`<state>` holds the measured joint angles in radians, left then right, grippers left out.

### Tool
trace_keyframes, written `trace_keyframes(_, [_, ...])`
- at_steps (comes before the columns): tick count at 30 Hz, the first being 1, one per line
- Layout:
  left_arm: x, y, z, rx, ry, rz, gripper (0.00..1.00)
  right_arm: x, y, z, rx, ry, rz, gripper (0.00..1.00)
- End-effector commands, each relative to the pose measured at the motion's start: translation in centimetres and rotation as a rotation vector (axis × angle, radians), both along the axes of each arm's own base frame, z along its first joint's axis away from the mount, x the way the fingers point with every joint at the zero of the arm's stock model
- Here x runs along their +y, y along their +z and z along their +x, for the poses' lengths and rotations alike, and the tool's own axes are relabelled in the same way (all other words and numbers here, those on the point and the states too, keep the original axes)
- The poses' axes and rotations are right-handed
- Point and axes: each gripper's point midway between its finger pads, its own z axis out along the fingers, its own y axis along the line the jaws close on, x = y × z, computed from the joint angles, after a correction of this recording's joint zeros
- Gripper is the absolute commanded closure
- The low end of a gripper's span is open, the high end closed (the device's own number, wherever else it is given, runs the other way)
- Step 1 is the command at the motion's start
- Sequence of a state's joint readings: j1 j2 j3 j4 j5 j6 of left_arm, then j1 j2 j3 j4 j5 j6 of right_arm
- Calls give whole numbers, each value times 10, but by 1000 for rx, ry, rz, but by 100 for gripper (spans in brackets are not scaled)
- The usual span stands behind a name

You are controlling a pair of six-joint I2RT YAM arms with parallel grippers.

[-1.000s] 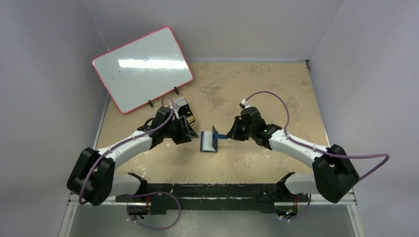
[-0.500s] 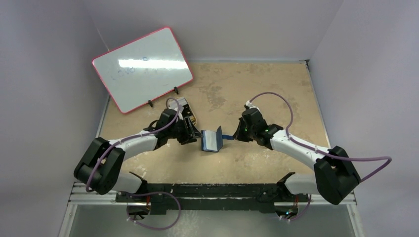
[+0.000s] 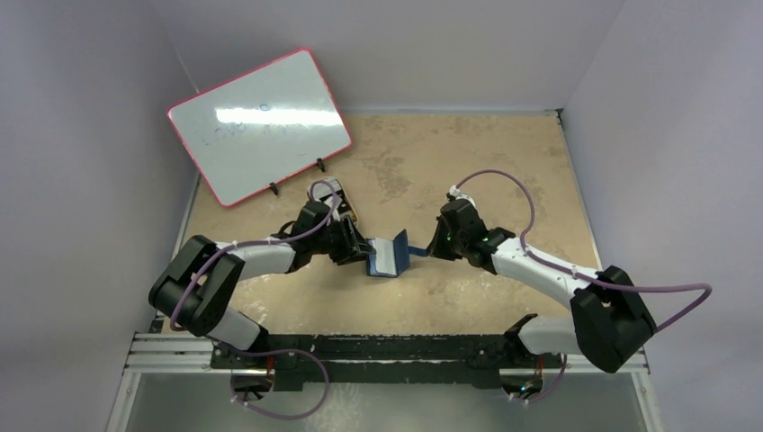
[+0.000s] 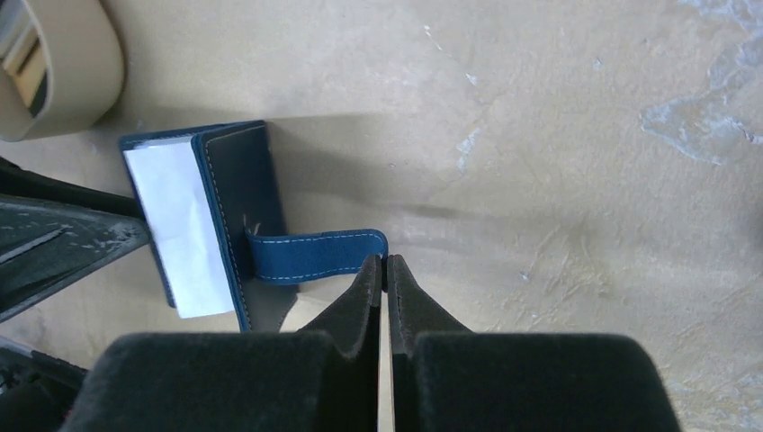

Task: Put the credit cards into the card holder
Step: Open the card holder at the center of the board.

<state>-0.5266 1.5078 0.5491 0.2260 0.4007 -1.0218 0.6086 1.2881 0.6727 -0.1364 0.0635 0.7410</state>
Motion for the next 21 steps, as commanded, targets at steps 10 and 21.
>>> trace_keyframes(10, [-6,12,-1,-79,-14,-62,62,-11,-15,-3,19,-49,-23,100])
trace_keyframes(21, [-28,65,-6,-131,-26,-351,100,-5,-14,-7,29,-1,-10,100])
